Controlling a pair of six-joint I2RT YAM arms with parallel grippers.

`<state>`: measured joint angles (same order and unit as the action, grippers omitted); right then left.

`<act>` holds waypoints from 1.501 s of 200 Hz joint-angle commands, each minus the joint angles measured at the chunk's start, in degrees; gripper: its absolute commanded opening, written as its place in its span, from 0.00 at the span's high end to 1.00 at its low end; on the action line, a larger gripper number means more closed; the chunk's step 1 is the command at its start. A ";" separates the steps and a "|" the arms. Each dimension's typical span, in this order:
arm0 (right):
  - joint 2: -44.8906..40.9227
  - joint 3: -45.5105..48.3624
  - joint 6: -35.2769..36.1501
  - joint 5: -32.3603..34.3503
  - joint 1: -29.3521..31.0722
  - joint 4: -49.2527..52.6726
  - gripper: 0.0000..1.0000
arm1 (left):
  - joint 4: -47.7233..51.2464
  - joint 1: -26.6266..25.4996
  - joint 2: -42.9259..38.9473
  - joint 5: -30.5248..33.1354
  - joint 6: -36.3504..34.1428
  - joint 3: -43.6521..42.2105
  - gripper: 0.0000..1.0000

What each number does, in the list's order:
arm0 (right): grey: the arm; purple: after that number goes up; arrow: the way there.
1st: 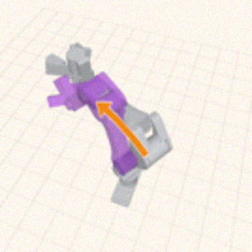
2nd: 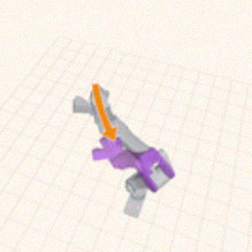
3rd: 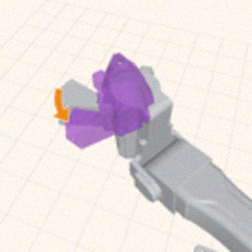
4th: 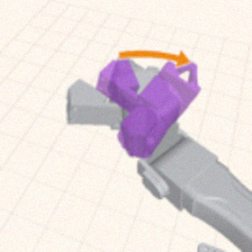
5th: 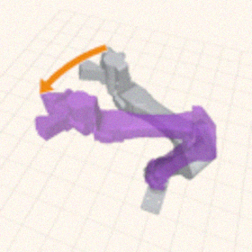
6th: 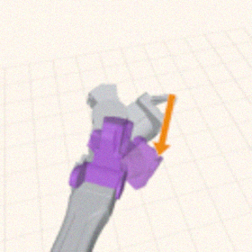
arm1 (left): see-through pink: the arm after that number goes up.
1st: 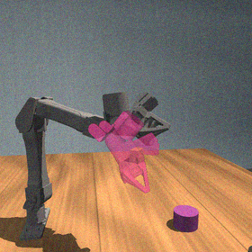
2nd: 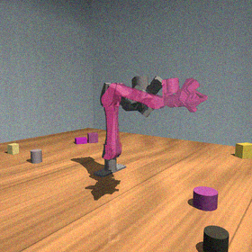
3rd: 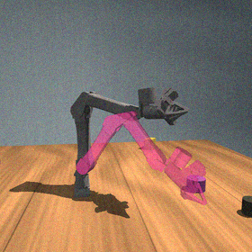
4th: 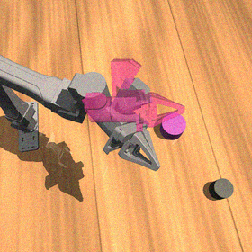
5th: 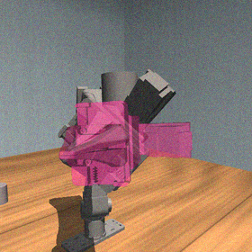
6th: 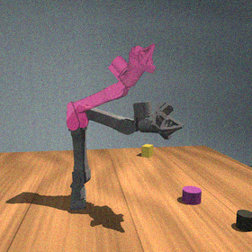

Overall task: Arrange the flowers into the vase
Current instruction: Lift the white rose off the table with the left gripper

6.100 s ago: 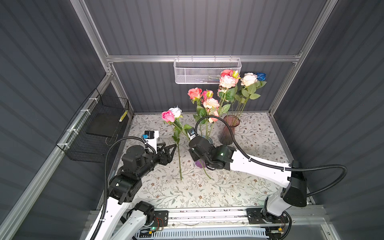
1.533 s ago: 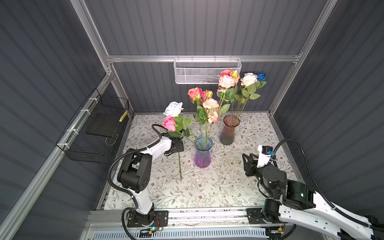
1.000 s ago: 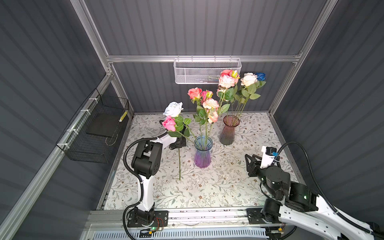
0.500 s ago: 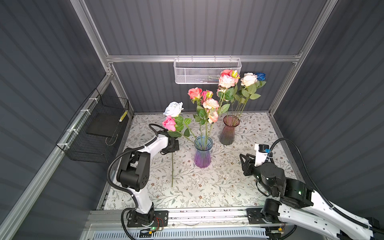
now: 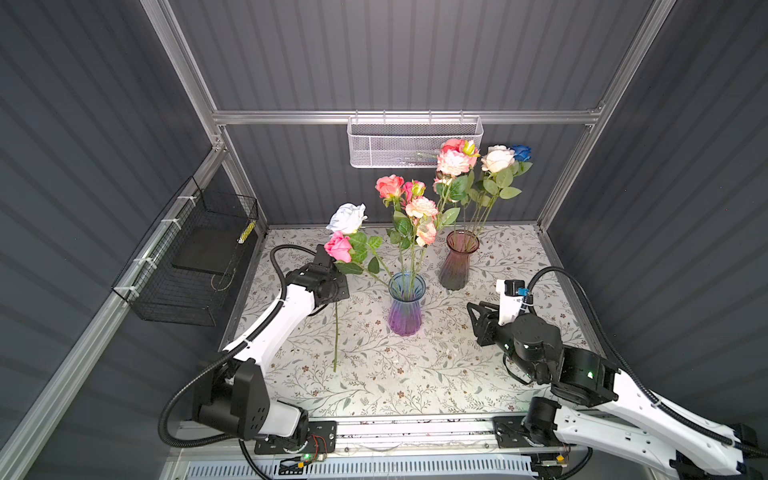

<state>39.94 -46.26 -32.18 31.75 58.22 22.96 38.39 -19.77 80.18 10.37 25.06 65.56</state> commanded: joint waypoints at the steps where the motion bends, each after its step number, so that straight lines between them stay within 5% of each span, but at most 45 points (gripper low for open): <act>1: 1.56 -2.51 1.42 -2.70 0.21 -2.39 0.63 | 1.04 0.35 -3.96 -0.56 1.07 -0.15 1.00; 57: 5.72 -7.92 4.82 -4.96 0.65 -3.68 0.62 | 6.23 0.44 -13.12 8.25 1.15 7.54 1.00; 101: 9.30 -10.10 5.93 -6.09 0.67 -5.02 0.61 | 6.70 0.43 -9.87 3.69 1.75 6.31 1.00; 111: 9.62 -10.04 5.57 -6.34 0.66 -5.07 0.60 | 7.11 0.43 -7.86 3.37 2.79 4.58 0.80; 135: 9.05 -8.35 5.29 -6.16 0.66 -6.06 0.59 | 3.98 0.43 -3.58 2.63 3.94 -1.18 0.58; 173: 7.89 -6.94 5.82 -5.39 0.58 -5.75 0.58 | -2.06 0.43 5.19 0.82 3.51 -5.01 0.58; 230: 5.52 -4.17 6.13 -4.64 -0.66 -5.60 0.57 | -1.25 0.43 21.06 3.93 1.40 2.08 0.62; 300: 4.53 -2.06 5.15 -5.89 -1.80 -5.98 0.57 | -2.90 0.78 27.03 6.25 0.95 1.79 0.74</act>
<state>44.93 -49.23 -26.61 26.04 56.84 17.54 36.05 -19.64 105.80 15.59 27.20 67.13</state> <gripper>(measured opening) 0.431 0.287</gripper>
